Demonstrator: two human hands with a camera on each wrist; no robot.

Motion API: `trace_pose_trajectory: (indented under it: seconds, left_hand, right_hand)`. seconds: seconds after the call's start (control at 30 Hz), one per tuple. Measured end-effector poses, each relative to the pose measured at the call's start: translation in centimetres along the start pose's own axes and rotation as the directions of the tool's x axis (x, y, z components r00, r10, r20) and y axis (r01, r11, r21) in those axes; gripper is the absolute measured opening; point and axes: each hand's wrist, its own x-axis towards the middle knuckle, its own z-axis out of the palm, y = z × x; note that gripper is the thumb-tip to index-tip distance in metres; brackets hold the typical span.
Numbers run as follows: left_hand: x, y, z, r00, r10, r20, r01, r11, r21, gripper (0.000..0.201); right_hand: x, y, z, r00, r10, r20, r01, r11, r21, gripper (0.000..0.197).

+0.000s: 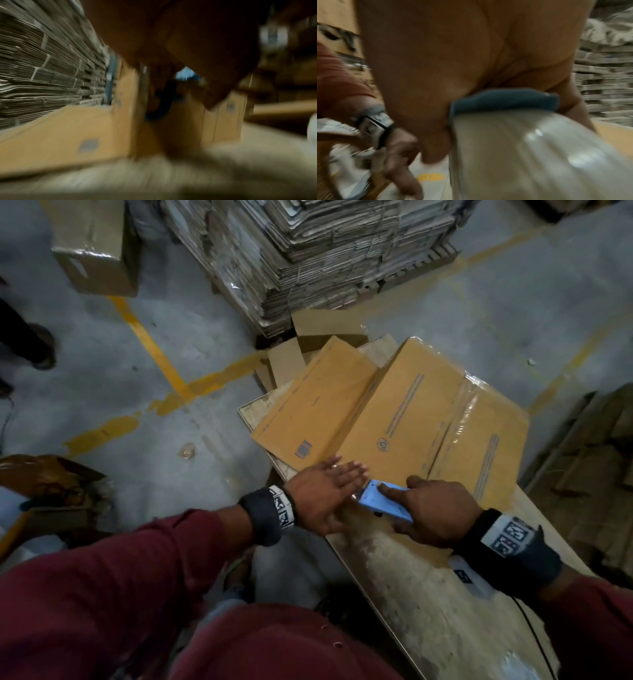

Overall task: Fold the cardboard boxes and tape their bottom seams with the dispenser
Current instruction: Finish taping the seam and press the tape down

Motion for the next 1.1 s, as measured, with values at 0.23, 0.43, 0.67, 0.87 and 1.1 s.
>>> trace_pose_trajectory:
  seconds: [0.23, 0.43, 0.67, 0.87, 1.1]
  left_hand:
    - [-0.8, -0.1, 1.8, 0.996, -0.005, -0.089, 0.005, 1.000, -0.009, 0.097]
    - [-0.5, 0.2, 1.3, 0.998, -0.042, -0.038, 0.041, 0.999, -0.030, 0.099]
    - [-0.2, 0.8, 0.7, 0.998, -0.065, -0.014, 0.064, 0.997, -0.034, 0.093]
    - [-0.3, 0.8, 1.0, 0.997, -0.078, -0.014, 0.078, 0.997, 0.014, 0.096]
    - [0.0, 1.1, 1.4, 0.997, -0.074, -0.010, 0.075, 0.996, 0.039, 0.097]
  right_hand:
    - [-1.3, 0.9, 1.2, 0.995, -0.089, -0.044, 0.091, 0.995, 0.051, 0.063]
    - [-2.0, 3.0, 1.6, 0.984, -0.163, -0.065, 0.166, 0.985, 0.047, 0.065]
    - [-4.9, 3.9, 5.0, 0.978, -0.122, -0.167, 0.138, 0.986, 0.089, 0.064]
    - [-7.9, 7.3, 7.6, 0.986, -0.099, -0.131, 0.112, 0.989, 0.095, 0.062]
    - [-11.1, 9.2, 11.3, 0.997, -0.062, -0.038, 0.067, 0.990, 0.127, 0.060]
